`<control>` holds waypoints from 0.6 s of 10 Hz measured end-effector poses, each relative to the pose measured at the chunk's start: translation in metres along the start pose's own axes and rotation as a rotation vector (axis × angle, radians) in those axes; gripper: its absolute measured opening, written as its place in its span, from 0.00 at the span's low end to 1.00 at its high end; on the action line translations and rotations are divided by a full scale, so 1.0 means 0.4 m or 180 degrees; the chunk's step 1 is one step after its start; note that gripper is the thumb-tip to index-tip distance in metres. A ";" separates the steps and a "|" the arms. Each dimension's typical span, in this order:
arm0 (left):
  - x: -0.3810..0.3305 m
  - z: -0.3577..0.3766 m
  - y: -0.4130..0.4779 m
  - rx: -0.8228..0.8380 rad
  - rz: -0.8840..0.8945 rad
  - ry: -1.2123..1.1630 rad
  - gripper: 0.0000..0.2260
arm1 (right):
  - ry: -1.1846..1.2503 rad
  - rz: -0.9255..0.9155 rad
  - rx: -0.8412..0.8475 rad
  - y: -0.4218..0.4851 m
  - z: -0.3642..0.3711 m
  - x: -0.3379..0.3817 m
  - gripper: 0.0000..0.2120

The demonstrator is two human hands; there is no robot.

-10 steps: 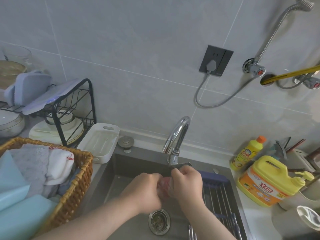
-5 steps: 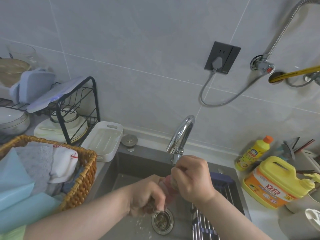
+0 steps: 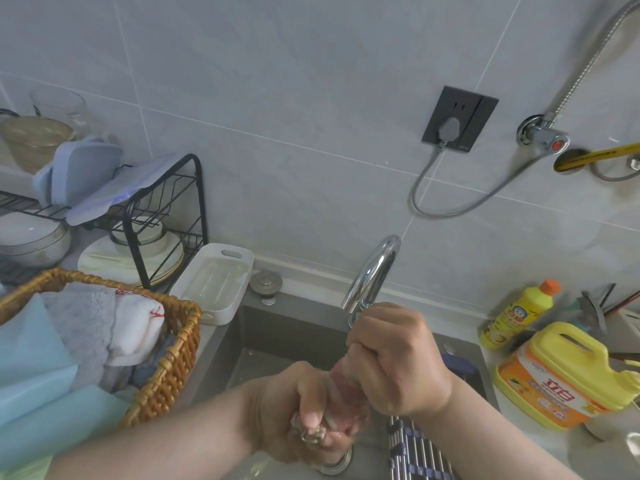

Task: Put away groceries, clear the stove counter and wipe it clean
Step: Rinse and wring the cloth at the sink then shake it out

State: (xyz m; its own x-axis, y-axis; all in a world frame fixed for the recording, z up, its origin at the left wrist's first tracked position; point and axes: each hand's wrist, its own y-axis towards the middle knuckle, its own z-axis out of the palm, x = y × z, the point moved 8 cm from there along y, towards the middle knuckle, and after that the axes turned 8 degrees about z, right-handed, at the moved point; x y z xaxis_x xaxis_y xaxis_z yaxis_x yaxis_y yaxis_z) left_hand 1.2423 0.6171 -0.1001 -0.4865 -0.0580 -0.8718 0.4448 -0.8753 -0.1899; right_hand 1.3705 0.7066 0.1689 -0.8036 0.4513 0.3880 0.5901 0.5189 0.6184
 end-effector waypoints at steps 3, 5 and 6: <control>-0.463 -0.273 -0.224 -0.1375 0.0199 0.1824 0.09 | -0.0124 0.0557 0.0056 -0.066 0.026 -0.113 0.09; -0.581 -0.343 -0.298 -0.2610 0.0586 0.4591 0.11 | 0.2491 0.3736 -0.0341 -0.190 0.043 -0.249 0.14; -0.604 -0.324 -0.300 -0.2414 0.0756 0.5870 0.14 | 0.3425 0.5318 0.0482 -0.271 0.125 -0.230 0.28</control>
State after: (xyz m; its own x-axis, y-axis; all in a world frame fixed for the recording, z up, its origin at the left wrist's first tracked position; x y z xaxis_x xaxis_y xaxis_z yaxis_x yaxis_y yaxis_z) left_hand 1.4039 0.7984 0.0747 0.6089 0.7810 -0.1390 0.7789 -0.5553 0.2916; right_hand 1.3846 0.6453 0.0319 0.7767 -0.0468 0.6281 0.6238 0.1950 -0.7569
